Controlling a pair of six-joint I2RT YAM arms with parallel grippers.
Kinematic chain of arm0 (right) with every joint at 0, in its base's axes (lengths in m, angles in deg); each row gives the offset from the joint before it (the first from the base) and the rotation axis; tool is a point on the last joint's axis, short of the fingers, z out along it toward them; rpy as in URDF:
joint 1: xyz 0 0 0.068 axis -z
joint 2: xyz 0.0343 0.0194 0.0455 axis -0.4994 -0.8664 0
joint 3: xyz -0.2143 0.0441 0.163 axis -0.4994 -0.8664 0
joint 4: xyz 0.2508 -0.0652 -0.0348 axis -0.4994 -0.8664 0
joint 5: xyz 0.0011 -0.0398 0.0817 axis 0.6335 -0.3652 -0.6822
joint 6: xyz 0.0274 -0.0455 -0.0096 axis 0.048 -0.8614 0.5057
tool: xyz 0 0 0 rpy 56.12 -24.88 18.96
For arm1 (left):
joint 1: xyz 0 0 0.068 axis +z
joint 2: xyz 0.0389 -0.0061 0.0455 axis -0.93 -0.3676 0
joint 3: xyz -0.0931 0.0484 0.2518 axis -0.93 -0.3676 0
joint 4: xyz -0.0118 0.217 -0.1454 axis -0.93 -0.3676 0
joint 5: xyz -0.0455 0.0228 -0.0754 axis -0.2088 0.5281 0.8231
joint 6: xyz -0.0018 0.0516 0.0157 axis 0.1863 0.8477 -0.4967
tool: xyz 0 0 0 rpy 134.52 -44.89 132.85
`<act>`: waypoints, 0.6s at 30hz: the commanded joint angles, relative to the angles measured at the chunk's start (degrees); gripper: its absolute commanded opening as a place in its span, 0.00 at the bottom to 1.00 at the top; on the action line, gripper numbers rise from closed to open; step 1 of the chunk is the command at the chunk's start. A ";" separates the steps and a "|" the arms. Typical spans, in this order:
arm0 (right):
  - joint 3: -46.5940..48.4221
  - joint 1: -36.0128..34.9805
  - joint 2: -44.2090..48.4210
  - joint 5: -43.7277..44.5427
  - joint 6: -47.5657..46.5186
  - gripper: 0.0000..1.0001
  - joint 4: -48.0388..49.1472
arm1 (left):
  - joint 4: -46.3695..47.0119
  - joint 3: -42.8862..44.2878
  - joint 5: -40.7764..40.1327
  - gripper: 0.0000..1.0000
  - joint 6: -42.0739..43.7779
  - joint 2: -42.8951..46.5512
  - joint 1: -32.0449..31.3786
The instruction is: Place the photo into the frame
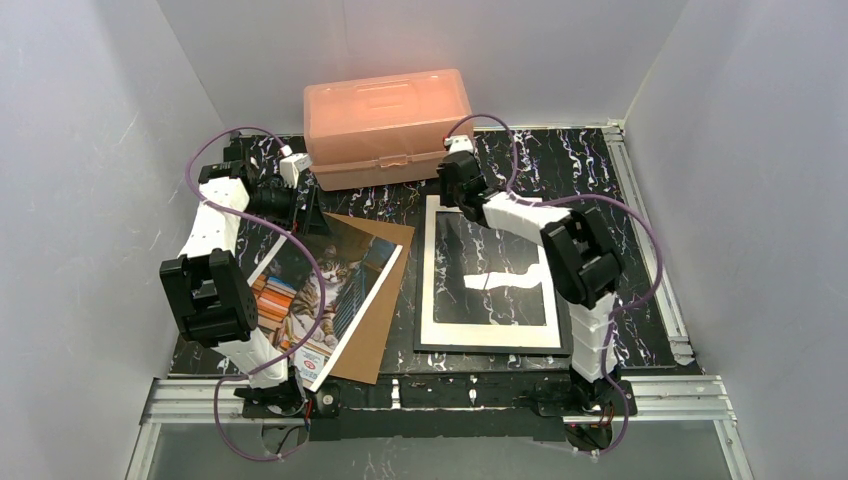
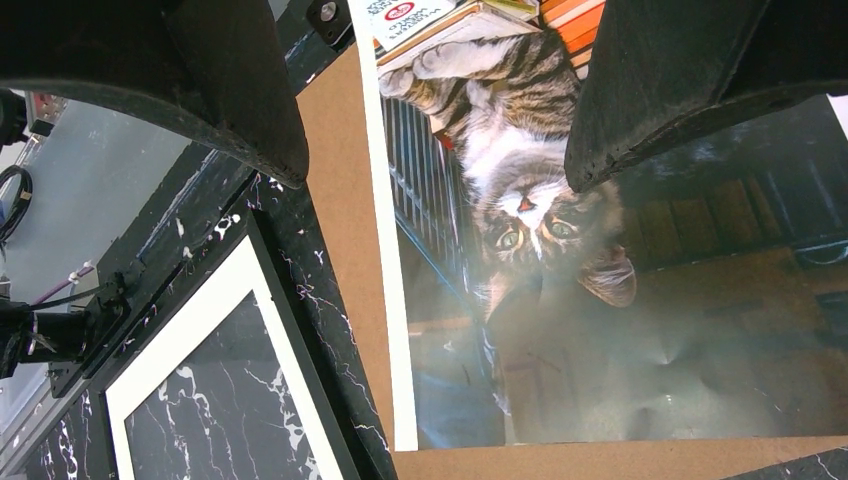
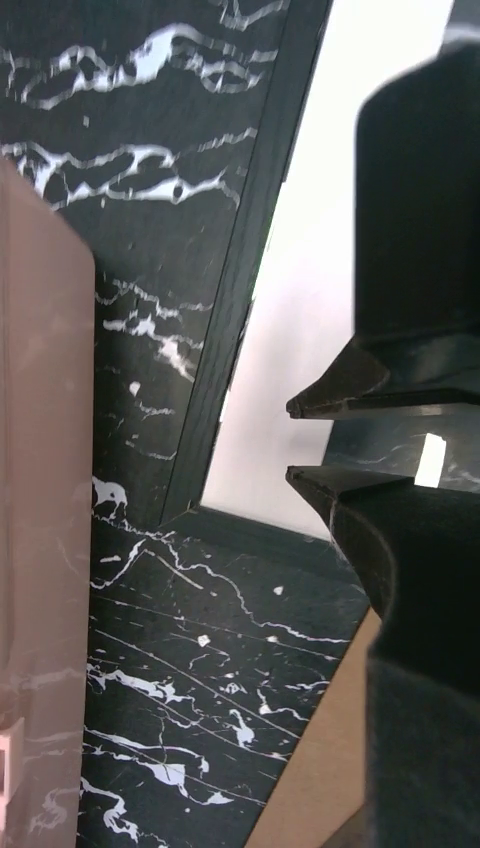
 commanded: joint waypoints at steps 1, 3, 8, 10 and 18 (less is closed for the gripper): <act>5.47 -0.31 -4.51 -3.27 -0.75 0.30 5.25 | -1.63 1.63 0.44 0.98 0.16 0.45 0.65; 6.09 -0.32 -6.15 -3.48 -0.38 0.28 6.24 | -1.78 1.73 0.49 0.98 0.30 0.50 0.90; 6.94 -0.41 -9.12 -3.65 0.41 0.22 6.98 | -2.28 1.94 -0.12 0.98 0.83 0.37 1.23; 6.44 -0.33 -9.75 -3.52 0.62 0.22 7.46 | -2.33 1.93 -0.29 0.98 1.08 0.36 1.46; 5.03 -0.31 -11.19 -2.71 1.30 0.21 8.59 | -2.83 1.94 0.24 0.98 1.46 0.76 1.84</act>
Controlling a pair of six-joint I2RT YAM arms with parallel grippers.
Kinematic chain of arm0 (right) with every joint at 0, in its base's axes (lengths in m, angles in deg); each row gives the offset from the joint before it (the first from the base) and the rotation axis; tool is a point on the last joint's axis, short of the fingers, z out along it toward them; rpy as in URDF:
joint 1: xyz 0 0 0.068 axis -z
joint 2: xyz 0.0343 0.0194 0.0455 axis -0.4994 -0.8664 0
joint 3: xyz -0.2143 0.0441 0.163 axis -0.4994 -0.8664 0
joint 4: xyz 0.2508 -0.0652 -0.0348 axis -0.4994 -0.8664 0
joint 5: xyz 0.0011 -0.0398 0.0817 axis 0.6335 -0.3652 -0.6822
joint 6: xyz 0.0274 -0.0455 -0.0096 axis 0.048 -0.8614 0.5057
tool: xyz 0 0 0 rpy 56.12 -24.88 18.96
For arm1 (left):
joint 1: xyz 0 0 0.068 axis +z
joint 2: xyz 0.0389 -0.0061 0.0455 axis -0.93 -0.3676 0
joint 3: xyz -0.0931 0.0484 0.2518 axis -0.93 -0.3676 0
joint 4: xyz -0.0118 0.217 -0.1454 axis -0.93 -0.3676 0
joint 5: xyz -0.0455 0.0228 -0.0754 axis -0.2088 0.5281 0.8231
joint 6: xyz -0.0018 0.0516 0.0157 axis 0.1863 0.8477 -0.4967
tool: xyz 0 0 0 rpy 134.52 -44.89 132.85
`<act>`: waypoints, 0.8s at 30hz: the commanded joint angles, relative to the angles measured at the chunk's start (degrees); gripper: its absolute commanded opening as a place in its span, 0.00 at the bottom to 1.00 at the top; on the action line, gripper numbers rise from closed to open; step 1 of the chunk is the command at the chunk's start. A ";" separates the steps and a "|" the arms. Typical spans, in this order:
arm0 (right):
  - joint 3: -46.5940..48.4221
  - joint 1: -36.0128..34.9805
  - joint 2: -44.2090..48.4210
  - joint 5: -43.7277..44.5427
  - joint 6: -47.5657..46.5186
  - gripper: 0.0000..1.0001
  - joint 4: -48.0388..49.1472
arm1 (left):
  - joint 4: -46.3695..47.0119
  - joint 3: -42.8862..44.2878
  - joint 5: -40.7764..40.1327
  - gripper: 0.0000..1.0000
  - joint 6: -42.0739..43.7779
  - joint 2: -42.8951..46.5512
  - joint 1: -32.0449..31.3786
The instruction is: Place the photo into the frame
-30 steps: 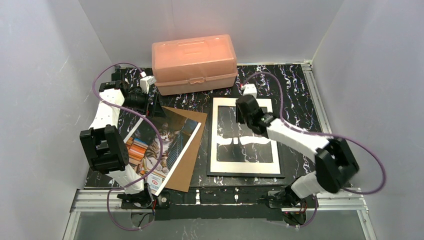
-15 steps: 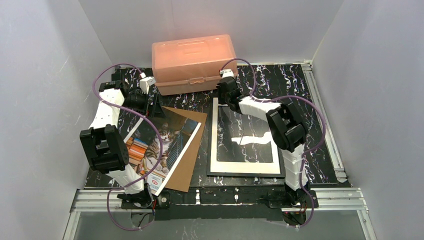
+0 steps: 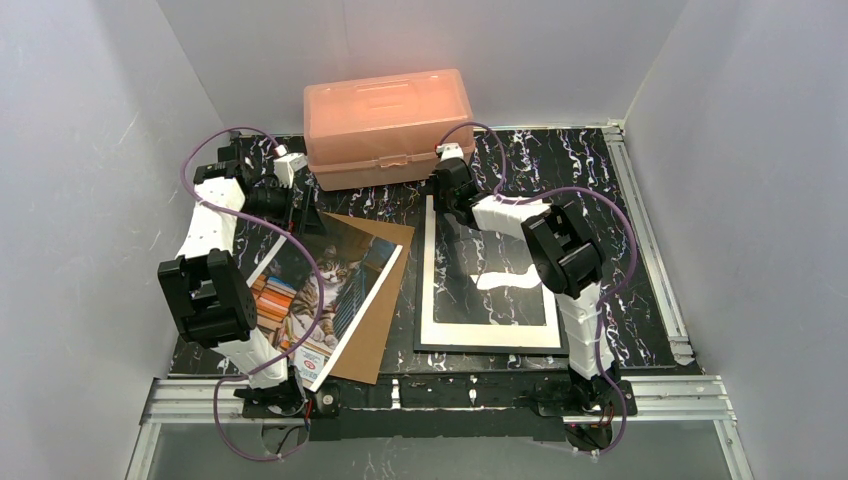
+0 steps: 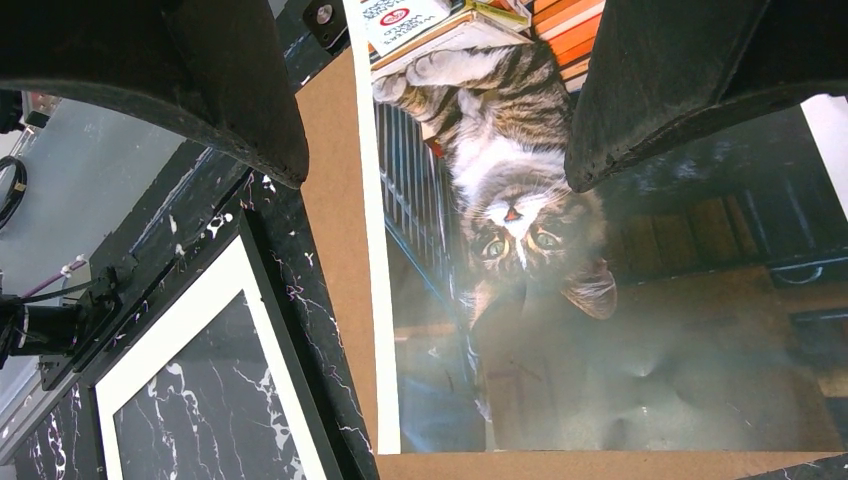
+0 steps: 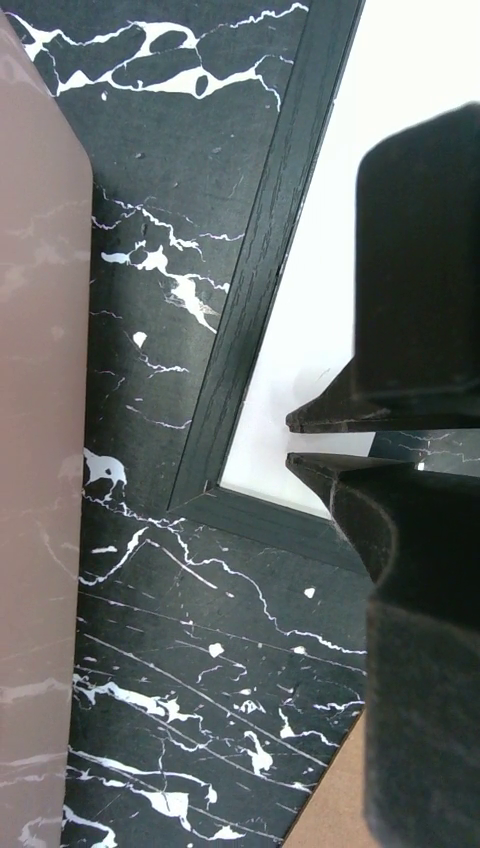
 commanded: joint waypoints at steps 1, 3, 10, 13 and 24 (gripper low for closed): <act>0.86 0.00 -1.55 0.60 0.83 0.21 3.85 | -2.47 1.51 0.85 0.98 1.33 0.80 0.38; 0.95 0.02 -1.93 0.58 1.02 0.21 3.78 | -2.62 1.52 0.78 0.98 1.61 0.92 0.55; 0.90 0.06 -3.14 1.08 1.48 0.21 3.38 | -2.79 1.72 0.54 0.98 2.40 1.82 1.49; 0.63 0.01 -3.22 1.02 1.75 0.21 3.51 | -2.80 2.14 0.37 0.98 2.53 2.15 2.10; -4.77 -0.75 8.12 0.67 4.43 0.41 7.15 | -3.62 6.26 -3.83 0.98 1.03 1.03 5.41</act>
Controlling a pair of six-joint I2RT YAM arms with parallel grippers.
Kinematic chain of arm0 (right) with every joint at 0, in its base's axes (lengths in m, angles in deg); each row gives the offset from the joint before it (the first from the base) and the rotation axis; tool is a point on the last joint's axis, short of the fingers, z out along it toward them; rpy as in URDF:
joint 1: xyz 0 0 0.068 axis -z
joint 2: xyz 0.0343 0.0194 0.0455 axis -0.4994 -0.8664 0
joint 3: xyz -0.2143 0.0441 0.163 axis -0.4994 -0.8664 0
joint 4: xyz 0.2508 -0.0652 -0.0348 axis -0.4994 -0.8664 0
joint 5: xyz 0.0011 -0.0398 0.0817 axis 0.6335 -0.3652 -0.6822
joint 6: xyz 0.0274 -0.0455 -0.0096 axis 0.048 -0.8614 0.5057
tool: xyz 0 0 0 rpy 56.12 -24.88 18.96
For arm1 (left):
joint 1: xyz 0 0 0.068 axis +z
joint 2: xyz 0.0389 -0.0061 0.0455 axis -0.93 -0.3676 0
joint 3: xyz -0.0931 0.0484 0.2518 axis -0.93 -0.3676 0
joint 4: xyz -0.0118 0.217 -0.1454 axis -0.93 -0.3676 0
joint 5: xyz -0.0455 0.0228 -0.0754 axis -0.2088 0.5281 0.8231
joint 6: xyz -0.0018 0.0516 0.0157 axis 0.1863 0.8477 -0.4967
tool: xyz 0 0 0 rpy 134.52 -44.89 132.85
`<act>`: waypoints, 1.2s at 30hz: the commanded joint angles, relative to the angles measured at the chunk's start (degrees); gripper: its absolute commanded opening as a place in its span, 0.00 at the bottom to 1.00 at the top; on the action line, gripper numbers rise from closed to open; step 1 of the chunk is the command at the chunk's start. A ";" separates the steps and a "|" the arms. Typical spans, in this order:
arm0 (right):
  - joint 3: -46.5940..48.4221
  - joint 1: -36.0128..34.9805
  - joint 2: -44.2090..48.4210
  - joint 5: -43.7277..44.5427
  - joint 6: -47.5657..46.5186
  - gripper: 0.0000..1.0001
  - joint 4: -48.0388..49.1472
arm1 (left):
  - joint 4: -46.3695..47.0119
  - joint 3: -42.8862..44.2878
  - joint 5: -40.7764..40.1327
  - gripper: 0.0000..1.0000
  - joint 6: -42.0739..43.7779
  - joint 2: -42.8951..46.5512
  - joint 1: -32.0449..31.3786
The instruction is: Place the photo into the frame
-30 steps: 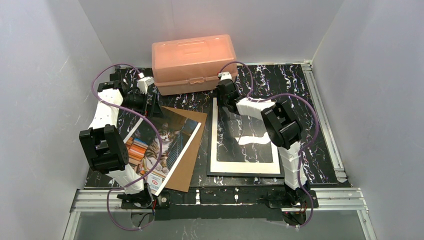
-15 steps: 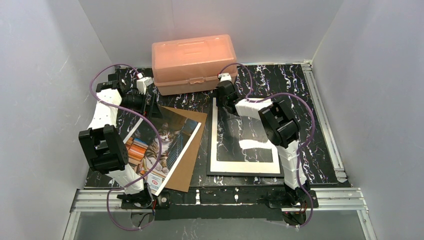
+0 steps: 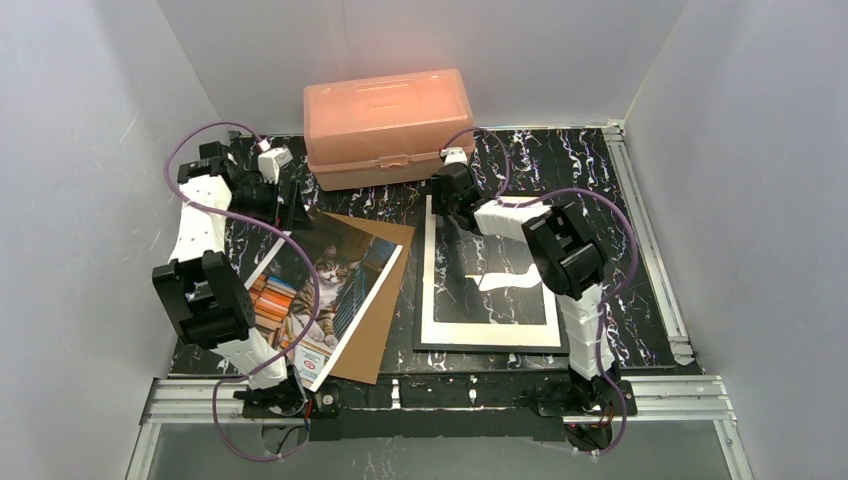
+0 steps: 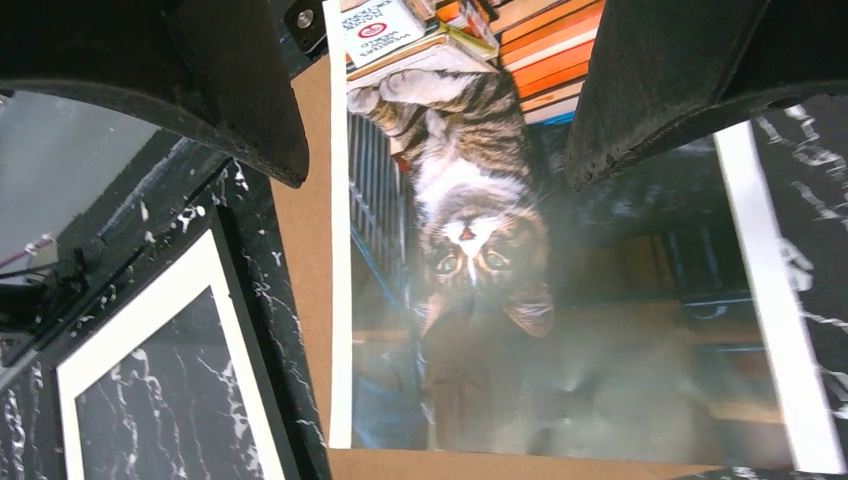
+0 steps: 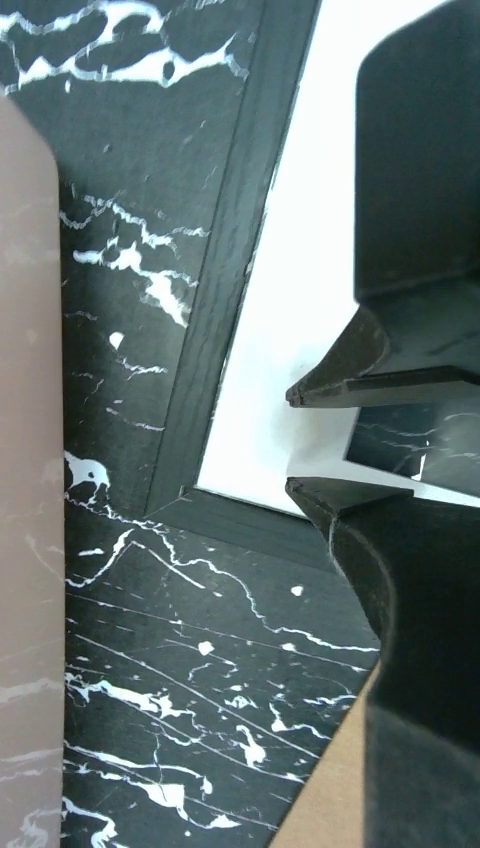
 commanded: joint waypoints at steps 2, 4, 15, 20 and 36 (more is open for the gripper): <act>-4.10 -2.69 12.07 1.45 2.08 0.46 2.91 | -1.22 6.05 -5.27 0.98 -2.98 -0.01 3.78; -5.56 -5.58 15.19 1.57 2.49 0.53 1.48 | -1.37 8.23 -7.24 0.98 -3.88 -1.55 6.09; -11.06 -14.33 14.99 -8.20 15.10 0.67 0.12 | 2.33 0.90 -20.02 0.96 6.28 -4.98 13.16; -10.02 -14.41 12.91 -9.03 14.78 0.68 -0.88 | 6.28 -3.78 -23.62 0.83 8.34 -5.90 13.71; -9.27 -13.52 6.70 -11.20 17.10 0.70 0.51 | 13.95 -10.95 -30.37 0.51 9.15 -12.32 13.71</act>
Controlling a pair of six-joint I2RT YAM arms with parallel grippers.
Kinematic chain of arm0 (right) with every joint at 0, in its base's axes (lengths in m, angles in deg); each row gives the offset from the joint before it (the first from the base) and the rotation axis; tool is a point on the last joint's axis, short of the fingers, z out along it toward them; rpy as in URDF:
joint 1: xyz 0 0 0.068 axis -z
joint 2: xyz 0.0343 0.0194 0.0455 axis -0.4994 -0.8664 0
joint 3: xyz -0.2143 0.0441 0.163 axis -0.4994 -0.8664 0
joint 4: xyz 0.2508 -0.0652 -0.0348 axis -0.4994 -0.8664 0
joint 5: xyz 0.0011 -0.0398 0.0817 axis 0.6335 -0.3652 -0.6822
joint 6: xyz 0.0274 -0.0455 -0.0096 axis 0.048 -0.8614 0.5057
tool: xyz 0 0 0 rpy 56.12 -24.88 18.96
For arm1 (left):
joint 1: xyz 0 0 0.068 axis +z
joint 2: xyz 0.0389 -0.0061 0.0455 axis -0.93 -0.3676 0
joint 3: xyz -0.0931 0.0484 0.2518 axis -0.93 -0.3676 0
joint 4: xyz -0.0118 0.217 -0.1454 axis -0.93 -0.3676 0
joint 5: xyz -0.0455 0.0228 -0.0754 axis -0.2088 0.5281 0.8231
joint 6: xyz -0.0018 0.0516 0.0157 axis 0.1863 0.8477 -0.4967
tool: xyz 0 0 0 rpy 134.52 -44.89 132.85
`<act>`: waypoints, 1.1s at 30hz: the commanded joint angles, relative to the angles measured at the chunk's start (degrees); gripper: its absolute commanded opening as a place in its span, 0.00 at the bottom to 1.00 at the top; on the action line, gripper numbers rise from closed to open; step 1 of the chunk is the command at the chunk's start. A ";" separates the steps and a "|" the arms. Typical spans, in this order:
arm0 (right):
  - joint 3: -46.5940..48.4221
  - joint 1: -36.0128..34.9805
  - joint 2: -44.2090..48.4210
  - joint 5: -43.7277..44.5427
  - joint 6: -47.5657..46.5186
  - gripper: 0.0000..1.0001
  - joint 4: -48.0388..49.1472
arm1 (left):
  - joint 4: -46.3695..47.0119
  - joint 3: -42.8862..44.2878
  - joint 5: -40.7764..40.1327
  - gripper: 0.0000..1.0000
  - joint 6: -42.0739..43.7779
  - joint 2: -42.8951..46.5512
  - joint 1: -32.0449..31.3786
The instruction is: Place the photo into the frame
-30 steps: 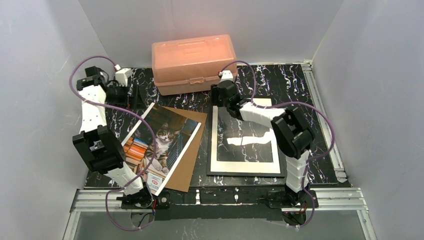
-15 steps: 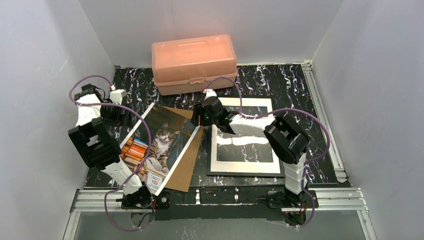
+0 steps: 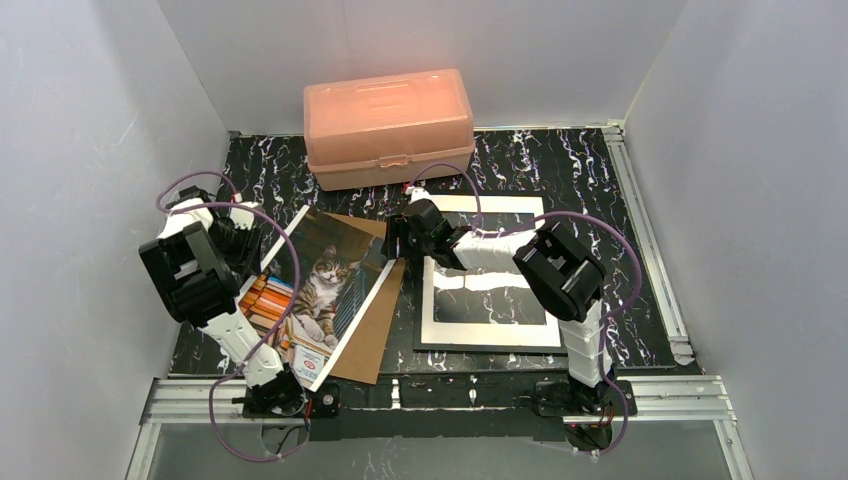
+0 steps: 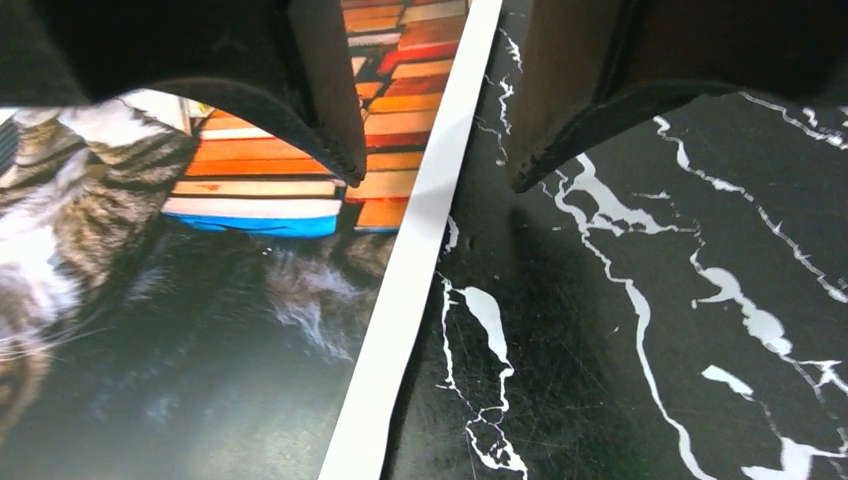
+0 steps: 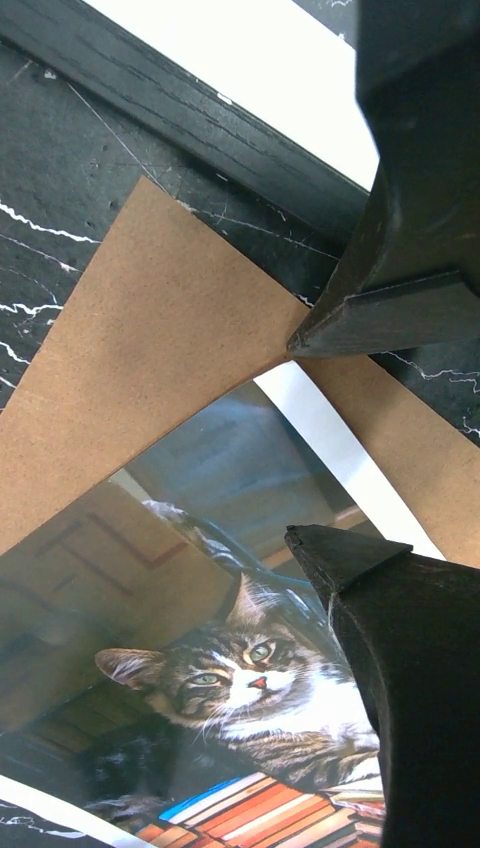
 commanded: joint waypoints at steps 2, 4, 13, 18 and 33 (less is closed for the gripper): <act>1.12 0.56 -1.46 -1.46 1.73 0.70 2.18 | 1.80 -1.80 -1.52 0.47 0.22 -1.28 0.34; 1.05 0.65 -1.59 -1.55 2.15 0.70 2.52 | 1.83 -2.02 -1.27 0.43 0.10 -2.22 0.34; -4.00 3.33 -2.03 -7.85 14.99 0.69 13.03 | 2.05 -3.27 -0.23 0.30 0.51 -4.82 0.13; -5.02 4.16 -3.19 -13.35 22.01 0.67 22.42 | 2.09 -3.57 0.03 0.26 0.89 -5.20 -0.34; -4.88 3.53 -4.50 -16.67 25.62 0.43 24.18 | 0.84 -3.66 1.74 0.21 0.68 -3.89 -1.41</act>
